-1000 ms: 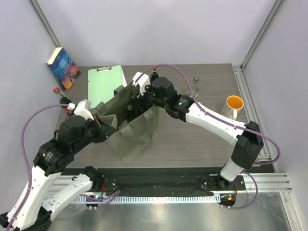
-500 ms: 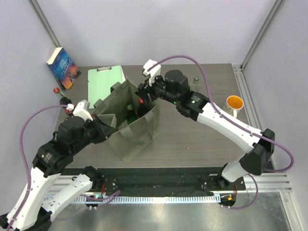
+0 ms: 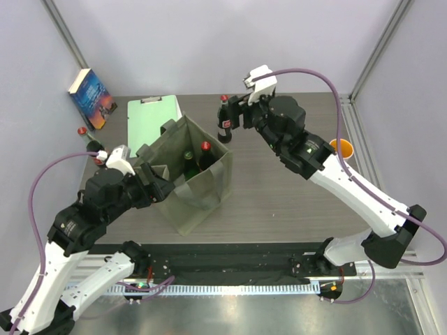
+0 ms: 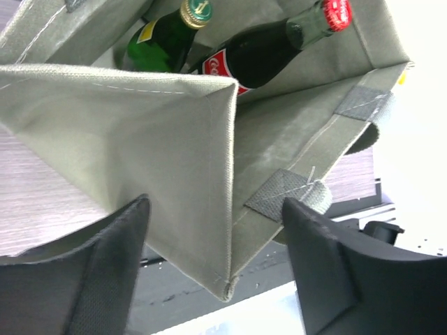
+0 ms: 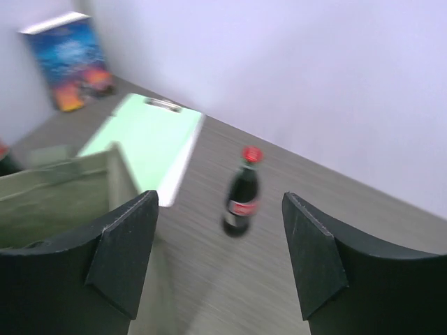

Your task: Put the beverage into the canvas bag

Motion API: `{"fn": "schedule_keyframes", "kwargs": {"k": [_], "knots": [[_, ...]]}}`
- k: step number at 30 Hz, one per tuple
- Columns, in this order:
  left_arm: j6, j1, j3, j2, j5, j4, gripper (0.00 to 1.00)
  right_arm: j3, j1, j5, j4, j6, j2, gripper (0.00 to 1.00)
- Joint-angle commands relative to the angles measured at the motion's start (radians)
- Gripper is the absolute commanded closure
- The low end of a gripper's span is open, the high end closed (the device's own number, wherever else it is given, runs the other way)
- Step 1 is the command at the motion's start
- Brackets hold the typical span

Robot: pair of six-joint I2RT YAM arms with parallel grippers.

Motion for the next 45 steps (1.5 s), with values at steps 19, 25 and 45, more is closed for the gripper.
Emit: {"fn": "schedule_keyframes", "kwargs": {"k": [19, 25, 45], "knots": [[0.089, -0.004, 0.042, 0.041, -0.103, -0.045, 0.0, 0.05, -0.546, -0.132, -0.344, 0.169, 0.216, 0.0], [0.096, -0.004, 0.03, 0.052, -0.109, -0.023, 0.04, 0.114, -0.594, -0.177, -0.358, 0.123, 0.337, 0.0], [0.109, -0.004, 0.059, 0.155, -0.135, -0.012, 0.11, 0.207, -0.628, -0.265, -0.345, 0.015, 0.606, 0.03]]}}
